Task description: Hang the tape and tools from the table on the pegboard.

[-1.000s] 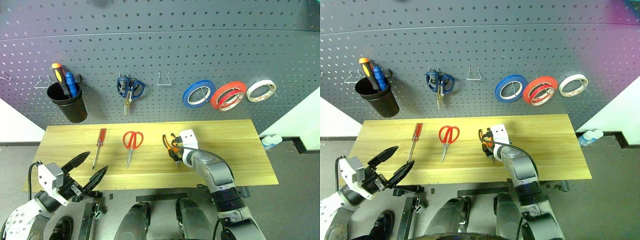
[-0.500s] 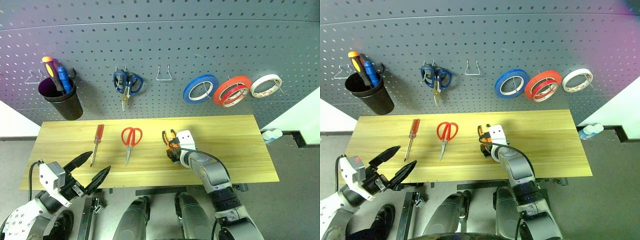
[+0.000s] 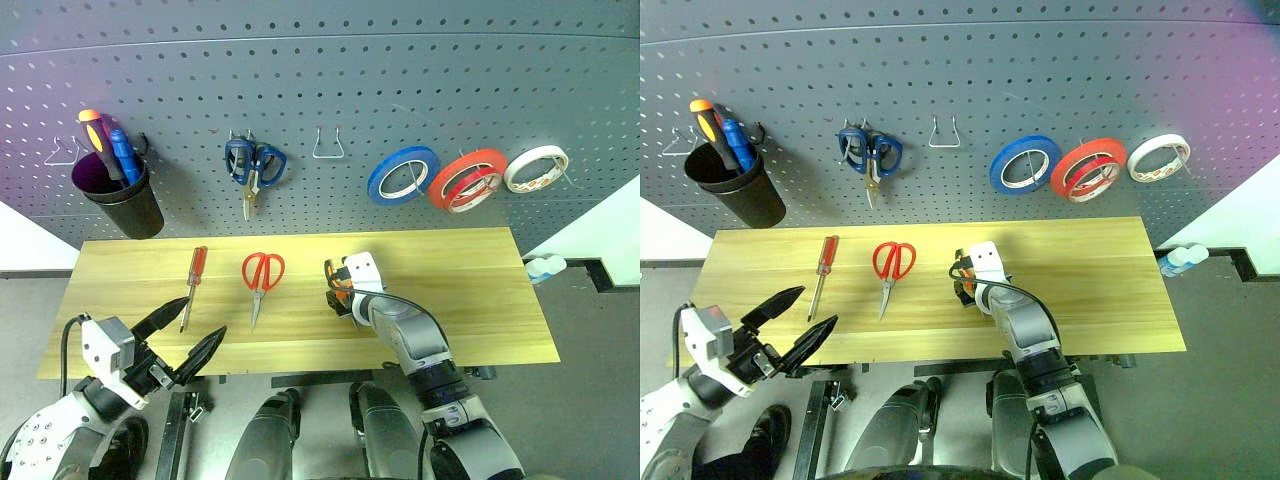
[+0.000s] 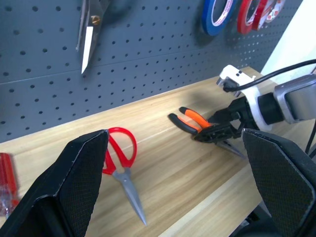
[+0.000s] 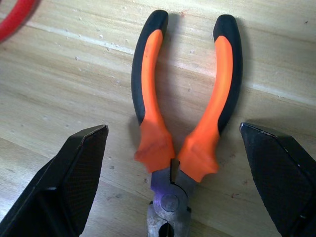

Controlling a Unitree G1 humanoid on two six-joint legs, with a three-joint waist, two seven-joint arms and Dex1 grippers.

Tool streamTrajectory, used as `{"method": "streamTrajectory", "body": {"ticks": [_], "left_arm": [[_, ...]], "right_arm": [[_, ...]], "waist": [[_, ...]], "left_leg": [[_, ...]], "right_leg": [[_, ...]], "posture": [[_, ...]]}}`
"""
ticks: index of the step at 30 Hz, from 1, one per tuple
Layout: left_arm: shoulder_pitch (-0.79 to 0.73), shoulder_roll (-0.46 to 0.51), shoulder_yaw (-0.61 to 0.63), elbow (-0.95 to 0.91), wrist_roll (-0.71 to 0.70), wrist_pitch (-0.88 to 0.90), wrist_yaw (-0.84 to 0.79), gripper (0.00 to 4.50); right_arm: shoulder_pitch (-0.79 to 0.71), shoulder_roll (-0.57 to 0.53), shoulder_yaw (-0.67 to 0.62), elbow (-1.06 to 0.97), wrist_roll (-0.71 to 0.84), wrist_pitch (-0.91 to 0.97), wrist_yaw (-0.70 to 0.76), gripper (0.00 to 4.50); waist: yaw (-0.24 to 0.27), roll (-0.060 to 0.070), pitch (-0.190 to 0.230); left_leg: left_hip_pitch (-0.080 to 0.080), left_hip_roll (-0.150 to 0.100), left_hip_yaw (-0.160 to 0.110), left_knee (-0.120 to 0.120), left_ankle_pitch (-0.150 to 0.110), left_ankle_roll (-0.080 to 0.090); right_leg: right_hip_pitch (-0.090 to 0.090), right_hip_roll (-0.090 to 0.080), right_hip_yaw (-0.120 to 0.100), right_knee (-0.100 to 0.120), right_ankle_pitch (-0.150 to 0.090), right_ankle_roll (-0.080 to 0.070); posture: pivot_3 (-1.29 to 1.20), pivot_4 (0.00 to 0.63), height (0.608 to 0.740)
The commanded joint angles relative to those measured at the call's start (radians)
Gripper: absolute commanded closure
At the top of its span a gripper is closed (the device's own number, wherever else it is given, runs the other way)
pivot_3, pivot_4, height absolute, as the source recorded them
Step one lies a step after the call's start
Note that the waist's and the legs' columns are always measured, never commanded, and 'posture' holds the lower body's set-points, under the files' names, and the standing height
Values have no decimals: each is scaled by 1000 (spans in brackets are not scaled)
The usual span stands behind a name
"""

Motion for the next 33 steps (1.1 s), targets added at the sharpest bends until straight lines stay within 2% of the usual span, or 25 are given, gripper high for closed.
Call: {"method": "streamTrajectory", "body": {"ticks": [1, 8, 11, 16, 17, 20, 22, 26, 33], "left_arm": [[11, 2, 3, -36, -6, -1, 9, 0], [12, 4, 0, -48, -5, 0, 19, 0], [18, 4, 3, -62, -6, 3, 26, 0], [15, 8, 11, -74, -11, 16, 36, 0], [14, 10, 11, -74, -5, 14, 37, 0], [9, 8, 12, -71, -13, 18, 39, 0], [10, 8, 10, -70, -13, 18, 37, 0], [4, 9, 6, -64, -12, 20, 34, 0], [-23, 4, -10, -40, 2, 11, 29, 0]], "right_arm": [[-15, 6, 12, 15, -16, -15, -6, 24], [-43, 40, -4, 71, -24, -20, -40, 24], [-44, 37, 16, 87, -41, -22, -41, 611], [-43, 20, 37, 94, -74, -7, -45, 2270], [-43, 18, 35, 93, -76, -4, -45, 2384], [-45, 7, 51, 99, -88, -21, -30, 2382], [-45, 31, 16, 96, -50, 10, -19, 2382], [-41, 1, 55, 85, -84, -31, 1, 2382], [-28, -13, -4, -13, -22, -46, 62, 2382]], "waist": [[0, 0, 0], [0, 0, 0], [1, 0, 0], [0, 0, 0], [0, 0, 0], [1, 0, 0], [0, 0, 0], [1, 0, 0], [2, 0, 0]], "left_leg": [[0, 0, 0, 0, 0, 0], [0, 0, 0, 0, 0, 0], [0, 0, 0, 0, 0, 0], [0, 0, 0, 0, 0, 0], [0, 0, 0, 0, 0, 0], [0, 0, 0, 0, 0, 0], [0, 0, 0, 0, 0, 0], [0, 0, 0, -1, 0, 0], [-2, 0, 0, -1, 0, 0]], "right_leg": [[0, 0, 0, 0, 0, 0], [0, 0, 0, 0, 0, 0], [0, 0, 0, -1, 0, 0], [0, 0, 0, 0, 0, 0], [0, 0, 0, 0, 0, 0], [0, 0, 0, 0, 0, 0], [0, 0, 0, -1, 0, 0], [0, 0, 0, -1, 0, 0], [-2, 0, 0, -1, 0, 0]], "posture": [[76, 330, 740], [86, 329, 740], [93, 326, 740], [95, 326, 740], [94, 326, 740], [92, 323, 740], [89, 322, 740], [86, 317, 740], [65, 294, 740]]}}
